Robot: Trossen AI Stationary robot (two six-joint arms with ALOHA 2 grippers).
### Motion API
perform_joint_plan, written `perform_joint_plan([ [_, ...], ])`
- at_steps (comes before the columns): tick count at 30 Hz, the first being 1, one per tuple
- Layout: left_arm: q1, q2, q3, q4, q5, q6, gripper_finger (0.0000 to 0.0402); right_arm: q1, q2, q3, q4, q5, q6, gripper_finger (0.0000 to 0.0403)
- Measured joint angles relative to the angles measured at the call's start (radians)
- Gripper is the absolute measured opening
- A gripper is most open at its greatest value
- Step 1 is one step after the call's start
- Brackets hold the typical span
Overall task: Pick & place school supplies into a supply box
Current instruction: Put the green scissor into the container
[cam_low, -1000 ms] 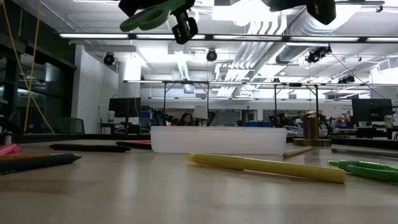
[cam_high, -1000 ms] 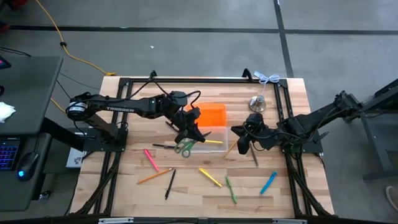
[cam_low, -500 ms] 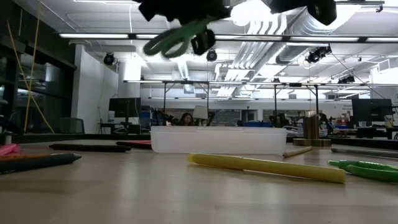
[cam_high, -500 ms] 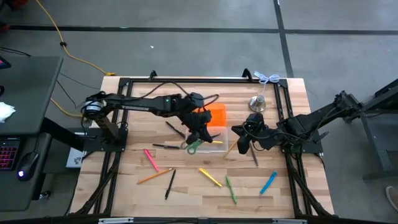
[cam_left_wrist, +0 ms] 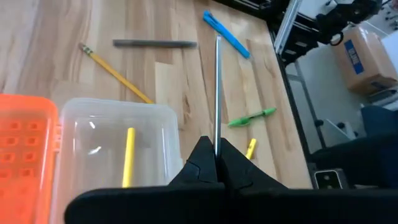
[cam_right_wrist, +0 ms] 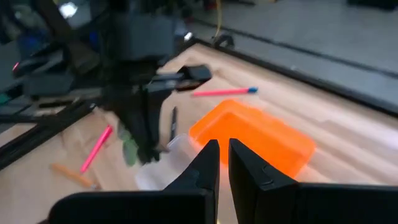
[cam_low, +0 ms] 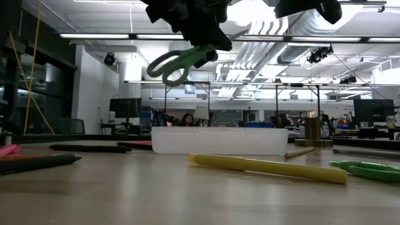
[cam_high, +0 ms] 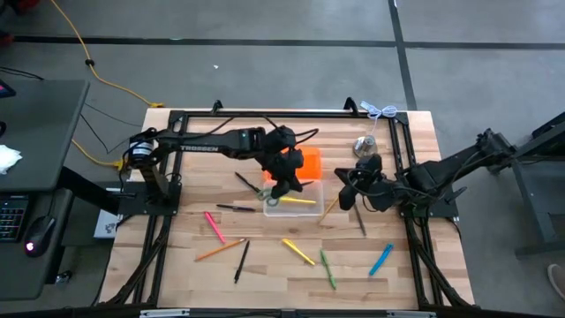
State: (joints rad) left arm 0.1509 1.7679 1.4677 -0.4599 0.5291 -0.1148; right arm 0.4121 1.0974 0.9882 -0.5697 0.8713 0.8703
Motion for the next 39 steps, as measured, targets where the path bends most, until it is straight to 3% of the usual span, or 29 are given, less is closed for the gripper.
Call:
perform_joint_plan([
  [7, 0.0, 0.047, 0.008, 0.022, -0.013, 0.006, 0.0012, 0.0, -0.064, 0.0, -0.054, 0.08, -0.013, 0.0012],
  [19, 0.0, 0.117, 0.012, 0.051, 0.051, -0.024, 0.0012, -0.001, -0.17, 0.0, -0.209, 0.126, -0.065, 0.0012],
  [25, 0.0, 0.129, 0.014, 0.075, 0.06, -0.028, 0.0012, 0.001, -0.234, -0.046, -0.336, 0.126, 0.025, 0.0012],
  [31, 0.001, 0.129, 0.014, 0.076, 0.063, -0.028, 0.0012, 0.002, -0.328, -0.194, -0.287, 0.096, 0.069, 0.0012],
  [39, 0.016, 0.143, 0.014, 0.077, 0.092, -0.047, 0.0012, 0.002, -0.473, -0.427, -0.033, -0.007, -0.015, 0.0012],
])
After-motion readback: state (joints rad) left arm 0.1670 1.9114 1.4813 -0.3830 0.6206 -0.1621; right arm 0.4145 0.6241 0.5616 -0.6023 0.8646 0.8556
